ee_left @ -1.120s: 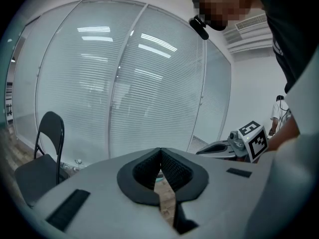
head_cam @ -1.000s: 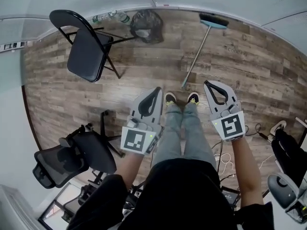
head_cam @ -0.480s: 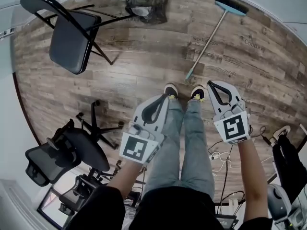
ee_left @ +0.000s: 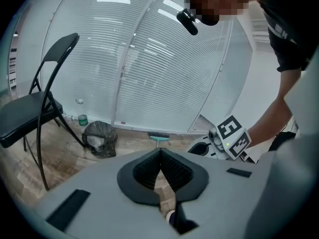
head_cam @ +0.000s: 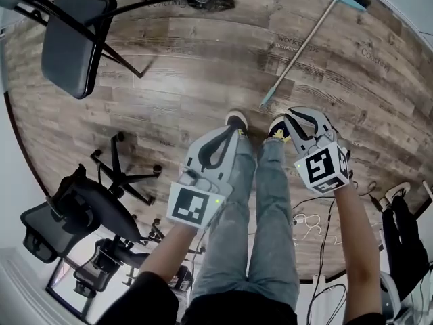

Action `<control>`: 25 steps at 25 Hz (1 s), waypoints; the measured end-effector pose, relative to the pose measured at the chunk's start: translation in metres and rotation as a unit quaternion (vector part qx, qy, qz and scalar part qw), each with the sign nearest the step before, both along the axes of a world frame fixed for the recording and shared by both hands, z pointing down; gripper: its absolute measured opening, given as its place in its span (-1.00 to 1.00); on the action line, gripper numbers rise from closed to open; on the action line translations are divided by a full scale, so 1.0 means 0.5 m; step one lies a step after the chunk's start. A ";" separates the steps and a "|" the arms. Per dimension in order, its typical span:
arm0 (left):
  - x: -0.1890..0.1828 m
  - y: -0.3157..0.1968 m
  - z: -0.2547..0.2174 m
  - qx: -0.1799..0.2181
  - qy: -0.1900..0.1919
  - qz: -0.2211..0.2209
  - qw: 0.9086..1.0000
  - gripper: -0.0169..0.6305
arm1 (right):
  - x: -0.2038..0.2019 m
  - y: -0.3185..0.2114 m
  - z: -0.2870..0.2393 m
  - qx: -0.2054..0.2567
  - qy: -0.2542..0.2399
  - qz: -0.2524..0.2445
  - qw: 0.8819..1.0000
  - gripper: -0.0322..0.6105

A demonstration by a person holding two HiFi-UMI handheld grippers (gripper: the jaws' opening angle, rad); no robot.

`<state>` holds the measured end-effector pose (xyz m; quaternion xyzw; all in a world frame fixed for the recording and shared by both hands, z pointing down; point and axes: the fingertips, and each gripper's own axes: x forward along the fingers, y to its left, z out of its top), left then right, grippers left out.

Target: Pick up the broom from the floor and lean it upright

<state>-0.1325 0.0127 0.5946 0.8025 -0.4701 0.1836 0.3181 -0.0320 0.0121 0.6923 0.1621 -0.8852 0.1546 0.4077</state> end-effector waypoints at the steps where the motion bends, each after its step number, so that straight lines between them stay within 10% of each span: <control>1: 0.000 0.006 0.023 -0.004 0.000 0.000 1.000 -0.89 | -0.002 0.010 0.028 -0.007 0.007 -0.008 1.000 -0.70; 25: -0.058 0.052 0.609 -0.022 -0.020 0.005 1.000 -0.89 | -0.010 0.172 0.694 -0.045 0.126 -0.258 0.957 -0.39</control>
